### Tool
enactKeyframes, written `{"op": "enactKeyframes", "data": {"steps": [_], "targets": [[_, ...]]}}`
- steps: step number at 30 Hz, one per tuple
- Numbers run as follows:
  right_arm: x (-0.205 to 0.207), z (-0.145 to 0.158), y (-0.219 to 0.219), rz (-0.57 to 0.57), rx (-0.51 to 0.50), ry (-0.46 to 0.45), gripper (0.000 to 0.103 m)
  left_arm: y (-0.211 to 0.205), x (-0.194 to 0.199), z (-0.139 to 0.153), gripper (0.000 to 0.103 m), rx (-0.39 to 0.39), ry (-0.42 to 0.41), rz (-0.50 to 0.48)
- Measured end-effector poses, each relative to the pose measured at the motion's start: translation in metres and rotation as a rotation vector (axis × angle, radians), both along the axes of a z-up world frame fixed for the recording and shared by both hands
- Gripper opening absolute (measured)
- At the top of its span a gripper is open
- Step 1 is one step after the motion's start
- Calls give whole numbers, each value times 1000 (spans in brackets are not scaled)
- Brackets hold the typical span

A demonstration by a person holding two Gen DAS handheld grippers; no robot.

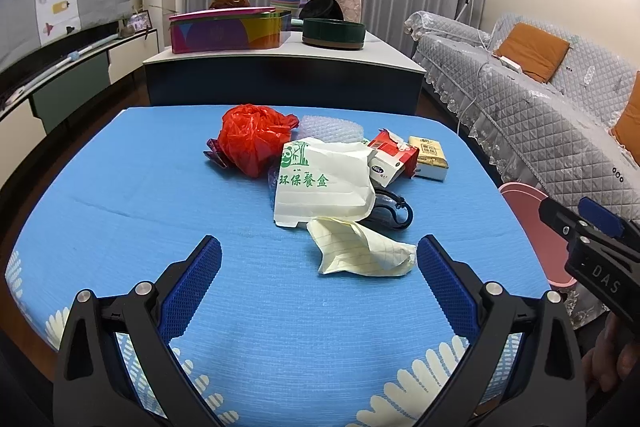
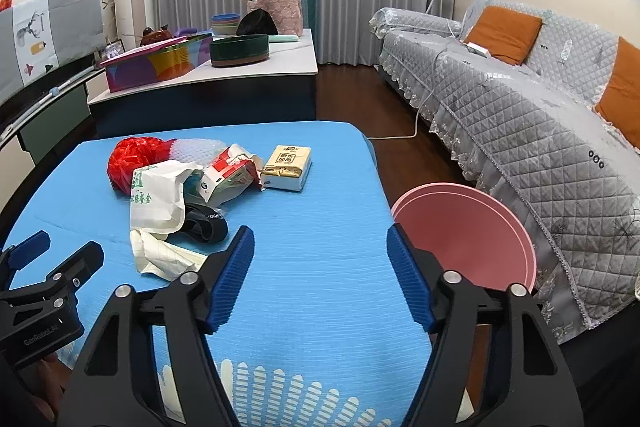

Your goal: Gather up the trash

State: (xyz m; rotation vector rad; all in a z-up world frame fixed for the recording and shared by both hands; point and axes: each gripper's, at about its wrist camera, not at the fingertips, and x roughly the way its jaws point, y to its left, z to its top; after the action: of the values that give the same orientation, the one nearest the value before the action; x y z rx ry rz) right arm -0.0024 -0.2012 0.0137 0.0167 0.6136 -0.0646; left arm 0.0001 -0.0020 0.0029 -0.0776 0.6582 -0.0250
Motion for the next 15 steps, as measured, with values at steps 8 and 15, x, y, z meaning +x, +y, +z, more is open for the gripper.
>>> {"op": "enactKeyframes", "data": {"steps": [8,15], "targets": [[8,3,1,26,80,0,55,5,8,4,88,-27,-12,11],[36,-9,18,97,133,45,38,17,25,5,72,-72,-4,40]]}}
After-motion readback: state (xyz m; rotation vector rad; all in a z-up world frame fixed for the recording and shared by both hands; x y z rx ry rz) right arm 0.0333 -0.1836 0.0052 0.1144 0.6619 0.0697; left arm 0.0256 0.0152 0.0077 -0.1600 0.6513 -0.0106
